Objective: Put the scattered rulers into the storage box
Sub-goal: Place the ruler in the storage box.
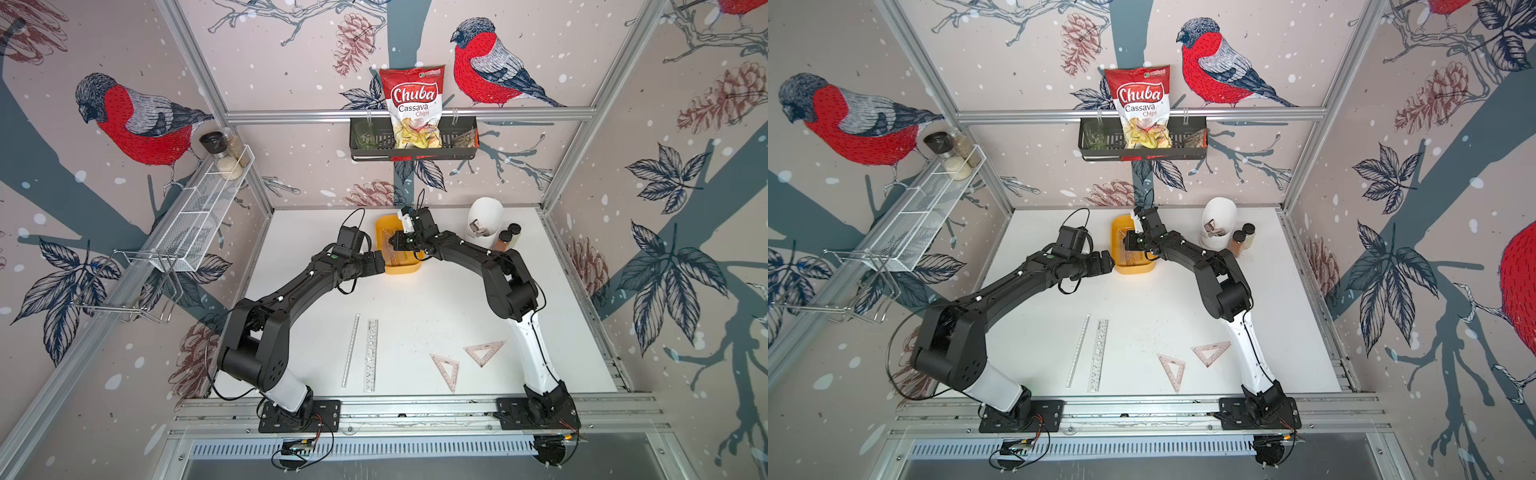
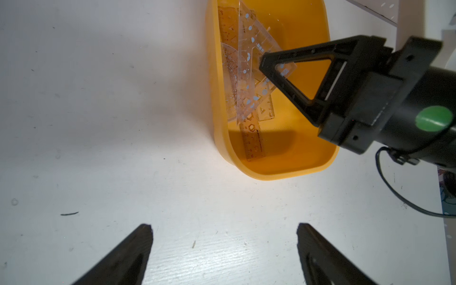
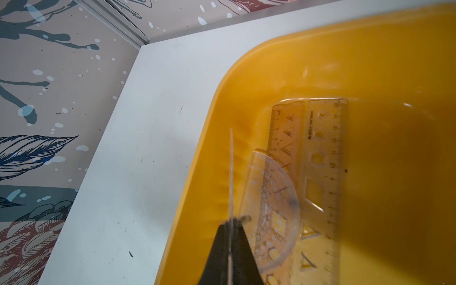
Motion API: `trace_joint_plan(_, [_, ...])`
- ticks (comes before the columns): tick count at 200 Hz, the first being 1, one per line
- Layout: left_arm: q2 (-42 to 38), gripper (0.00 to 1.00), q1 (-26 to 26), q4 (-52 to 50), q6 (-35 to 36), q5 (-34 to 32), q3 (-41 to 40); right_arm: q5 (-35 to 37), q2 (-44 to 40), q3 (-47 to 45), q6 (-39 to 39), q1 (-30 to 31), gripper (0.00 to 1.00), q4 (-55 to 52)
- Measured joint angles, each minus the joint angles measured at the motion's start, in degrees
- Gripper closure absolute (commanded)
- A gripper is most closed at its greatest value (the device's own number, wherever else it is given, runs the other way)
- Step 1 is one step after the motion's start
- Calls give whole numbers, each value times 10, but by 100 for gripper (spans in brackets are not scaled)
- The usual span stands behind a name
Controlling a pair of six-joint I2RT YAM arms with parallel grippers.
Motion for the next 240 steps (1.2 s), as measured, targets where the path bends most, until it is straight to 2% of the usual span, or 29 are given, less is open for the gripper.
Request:
trace_joint_plan(91, [0, 5, 0, -10, 6, 2, 0, 6, 44, 55, -1, 9, 88, -39])
trace_joint_plan(141, [0, 5, 0, -10, 6, 3, 0, 11, 59, 77, -3, 9, 77, -61])
trace_joint_plan(197, [-2, 5, 1, -10, 6, 15, -2, 26, 56, 101, -18, 8, 57, -96])
trace_joint_plan(240, [-14, 5, 1, 4, 7, 49, -16, 49, 3, 88, -39, 8, 52, -120])
